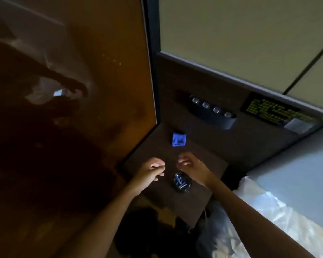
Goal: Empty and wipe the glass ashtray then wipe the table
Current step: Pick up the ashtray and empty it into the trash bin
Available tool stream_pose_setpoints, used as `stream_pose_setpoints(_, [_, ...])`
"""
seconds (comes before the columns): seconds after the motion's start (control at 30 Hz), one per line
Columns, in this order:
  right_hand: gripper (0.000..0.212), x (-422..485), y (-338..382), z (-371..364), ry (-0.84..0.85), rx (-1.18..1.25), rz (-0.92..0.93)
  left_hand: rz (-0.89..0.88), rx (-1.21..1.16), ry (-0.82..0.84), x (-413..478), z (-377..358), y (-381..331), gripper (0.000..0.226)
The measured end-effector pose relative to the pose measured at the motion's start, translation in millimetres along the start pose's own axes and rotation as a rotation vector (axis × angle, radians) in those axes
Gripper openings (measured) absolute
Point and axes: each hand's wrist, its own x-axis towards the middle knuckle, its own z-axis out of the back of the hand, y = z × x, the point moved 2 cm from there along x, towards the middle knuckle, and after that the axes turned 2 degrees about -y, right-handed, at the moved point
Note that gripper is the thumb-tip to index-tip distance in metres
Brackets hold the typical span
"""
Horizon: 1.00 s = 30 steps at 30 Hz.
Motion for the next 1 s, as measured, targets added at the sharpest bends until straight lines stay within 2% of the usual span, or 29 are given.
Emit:
stream_pose_setpoints(0.13, [0.090,18.1,-71.5,-33.7,0.116,-0.477,0.002,0.123,-0.059,-0.098,5.2,-17.4,82.3,0.013])
stream_pose_setpoints(0.2, [0.118,28.5,-106.2,-47.6,0.136,-0.630,0.038,0.136,-0.072,-0.099,11.7,-35.7,125.3,0.016])
stream_pose_setpoints(0.3, [0.137,52.1,-152.9,-59.4,0.139,-0.763,0.100,0.138,-0.154,-0.145,27.8,-59.7,173.3,0.019])
stream_pose_setpoints(0.4, [0.134,65.7,-189.7,-70.0,0.106,-0.802,0.183,0.112,-0.233,-0.195,42.4,-80.6,213.7,0.019])
stream_pose_setpoints(0.53, [0.120,74.1,-221.3,-72.9,0.085,-0.668,0.307,0.078,-0.296,-0.310,43.9,-103.4,258.5,0.017])
stream_pose_setpoints(0.6, [0.113,76.3,-231.5,-71.6,0.076,-0.589,0.381,0.038,-0.313,-0.396,37.1,-113.0,276.9,0.015])
stream_pose_setpoints(0.73, [0.107,71.0,-240.7,-75.9,0.065,-0.449,0.567,-0.025,-0.516,-0.658,4.4,-137.7,309.5,0.011])
stream_pose_setpoints(0.87, [0.113,38.1,-224.4,-105.0,0.236,-0.366,0.691,-0.032,-0.746,-0.779,-29.7,-160.1,325.4,0.033])
stream_pose_setpoints(1.0, [0.119,-10.5,-215.1,-153.1,0.471,-0.334,0.708,-0.073,-0.968,-0.760,-54.8,-164.4,327.4,0.054])
